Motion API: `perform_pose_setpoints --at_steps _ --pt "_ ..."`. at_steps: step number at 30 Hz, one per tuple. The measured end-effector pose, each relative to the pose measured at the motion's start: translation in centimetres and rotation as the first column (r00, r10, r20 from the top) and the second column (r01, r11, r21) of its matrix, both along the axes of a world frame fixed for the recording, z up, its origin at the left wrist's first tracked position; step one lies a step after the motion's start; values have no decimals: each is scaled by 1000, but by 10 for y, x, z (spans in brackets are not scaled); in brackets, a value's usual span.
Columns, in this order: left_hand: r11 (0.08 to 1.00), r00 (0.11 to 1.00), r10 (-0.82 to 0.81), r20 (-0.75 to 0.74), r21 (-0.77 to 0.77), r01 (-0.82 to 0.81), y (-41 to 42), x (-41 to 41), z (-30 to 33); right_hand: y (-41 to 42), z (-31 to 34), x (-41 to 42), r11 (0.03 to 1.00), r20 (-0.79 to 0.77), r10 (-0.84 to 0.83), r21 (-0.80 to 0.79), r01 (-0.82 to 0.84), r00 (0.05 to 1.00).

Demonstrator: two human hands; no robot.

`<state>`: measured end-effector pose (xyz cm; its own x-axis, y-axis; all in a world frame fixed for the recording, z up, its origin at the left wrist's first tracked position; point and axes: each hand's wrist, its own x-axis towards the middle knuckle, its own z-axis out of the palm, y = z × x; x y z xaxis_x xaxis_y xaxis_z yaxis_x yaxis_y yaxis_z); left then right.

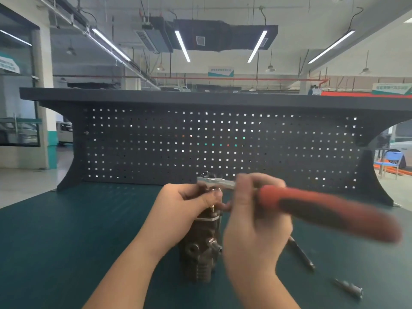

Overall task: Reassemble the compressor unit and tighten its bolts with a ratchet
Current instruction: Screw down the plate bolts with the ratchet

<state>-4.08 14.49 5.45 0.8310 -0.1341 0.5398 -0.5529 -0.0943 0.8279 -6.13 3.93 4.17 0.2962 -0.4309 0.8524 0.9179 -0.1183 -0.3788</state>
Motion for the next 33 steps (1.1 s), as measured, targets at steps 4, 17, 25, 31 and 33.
perform_pose_setpoints --at_steps 4,17,25,31,33 --pt "1000 999 -5 49 8 5 -1 7 -6 -26 9 16 818 -208 420 509 -269 883" --pt "1000 1000 -1 31 22 1 1 5 -4 -22 4 11 932 -124 251 297 -206 960" --pt "996 999 -26 28 -82 29 -5 5 -7 -7 -1 9 992 57 -112 -55 116 992" --pt "996 998 -22 65 -85 27 -3 4 -6 -2 -5 5 953 270 -149 -215 211 951" --pt "997 995 -15 100 -79 23 -1 5 -8 -5 2 3 998 33 39 51 -40 999"
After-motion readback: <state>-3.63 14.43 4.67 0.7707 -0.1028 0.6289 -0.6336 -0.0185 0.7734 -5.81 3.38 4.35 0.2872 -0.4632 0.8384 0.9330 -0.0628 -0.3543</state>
